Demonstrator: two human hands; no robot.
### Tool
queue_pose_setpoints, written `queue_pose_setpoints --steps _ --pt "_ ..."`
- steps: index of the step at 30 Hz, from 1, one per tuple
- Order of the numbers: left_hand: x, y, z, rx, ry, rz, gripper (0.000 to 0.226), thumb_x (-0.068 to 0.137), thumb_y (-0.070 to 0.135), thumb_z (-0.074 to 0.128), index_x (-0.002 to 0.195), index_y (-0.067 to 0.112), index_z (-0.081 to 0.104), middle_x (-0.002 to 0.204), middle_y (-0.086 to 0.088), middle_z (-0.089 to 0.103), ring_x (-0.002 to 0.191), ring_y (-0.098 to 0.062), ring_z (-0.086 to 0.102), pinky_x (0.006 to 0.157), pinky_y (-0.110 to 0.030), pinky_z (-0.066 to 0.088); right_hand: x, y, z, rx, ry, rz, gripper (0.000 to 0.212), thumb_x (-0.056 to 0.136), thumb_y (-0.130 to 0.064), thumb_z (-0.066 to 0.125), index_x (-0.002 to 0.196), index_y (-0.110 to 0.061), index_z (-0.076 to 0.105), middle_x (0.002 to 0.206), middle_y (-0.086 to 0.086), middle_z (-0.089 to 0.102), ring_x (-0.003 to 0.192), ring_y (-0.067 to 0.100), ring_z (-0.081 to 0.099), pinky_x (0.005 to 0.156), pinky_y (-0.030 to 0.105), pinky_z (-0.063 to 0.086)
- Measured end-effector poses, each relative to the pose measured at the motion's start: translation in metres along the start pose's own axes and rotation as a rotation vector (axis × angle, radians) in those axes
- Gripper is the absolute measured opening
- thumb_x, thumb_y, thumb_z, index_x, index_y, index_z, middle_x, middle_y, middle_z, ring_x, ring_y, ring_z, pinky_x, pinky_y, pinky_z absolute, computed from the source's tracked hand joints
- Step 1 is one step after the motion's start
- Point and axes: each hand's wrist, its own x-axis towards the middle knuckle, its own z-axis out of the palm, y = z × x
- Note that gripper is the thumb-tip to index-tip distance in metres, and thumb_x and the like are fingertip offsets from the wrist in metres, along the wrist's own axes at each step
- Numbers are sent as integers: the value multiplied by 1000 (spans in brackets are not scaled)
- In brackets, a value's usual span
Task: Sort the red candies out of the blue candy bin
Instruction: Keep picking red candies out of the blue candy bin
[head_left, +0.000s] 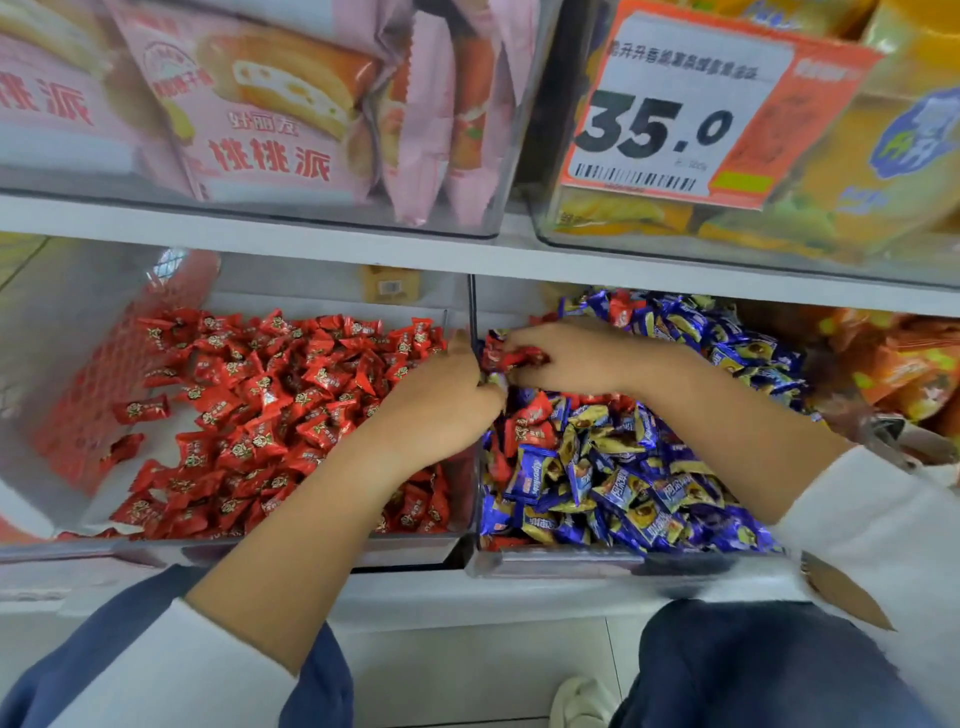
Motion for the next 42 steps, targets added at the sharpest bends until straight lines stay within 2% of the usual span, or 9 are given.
queue_pose_setpoints --steps 8,12,14,17,20,23,28,35,42 --pt "-3 8 1 21 46 -42 49 91 19 46 136 2 37 91 -5 59 72 -11 52 69 -31 42 -86 26 23 -51 273 -44 54 88 -64 29 116 -28 58 110 1 65 101 24 60 90 38 46" --pt "-9 11 0 23 49 -50 27 90 19 48 111 4 53 103 -13 58 87 -25 54 77 -36 43 -112 43 36 11 392 43 55 89 -60 32 122 -25 60 119 1 63 108 25 59 97 42 42" --pt "-11 12 -1 60 66 -65 40 90 25 50 125 5 48 120 -18 57 105 -32 55 87 -39 43 -123 45 37 86 440 48 54 90 -58 36 127 -25 58 123 1 62 111 23 57 100 42 40" --pt "-18 18 -2 239 259 12 69 92 35 52 148 7 22 144 -21 39 127 -38 42 102 -41 35 -138 41 33 291 506 61 49 93 -57 39 129 -28 57 127 -5 59 117 12 51 103 29 36" --pt "-29 34 -2 282 410 193 51 92 26 54 140 11 42 136 -15 49 123 -34 44 101 -37 34 -156 40 32 507 533 152 39 94 -47 41 125 -32 58 122 -17 58 110 -7 48 89 4 32" --pt "-27 51 8 293 321 348 35 94 17 48 128 16 57 126 -7 59 115 -26 51 96 -32 38 -170 47 34 671 640 205 35 92 -48 41 120 -39 59 120 -21 58 111 -9 50 91 8 35" --pt "-1 71 33 396 16 301 38 100 24 38 135 14 45 106 -8 65 84 -20 58 81 -30 45 -181 60 35 685 814 292 27 93 -14 54 113 -31 62 105 -15 65 95 -14 55 78 0 40" --pt "23 65 42 447 -117 95 51 100 33 40 145 15 26 126 -13 57 103 -28 57 83 -35 45 -171 39 37 516 557 189 40 78 -34 73 116 -39 62 102 -15 60 91 -1 54 72 5 38" --pt "19 68 37 211 -173 127 52 88 26 63 137 22 43 130 -2 56 116 -17 52 85 -21 35 -161 43 43 342 565 287 37 85 -9 63 116 -28 66 88 -7 60 69 3 53 61 -1 34"
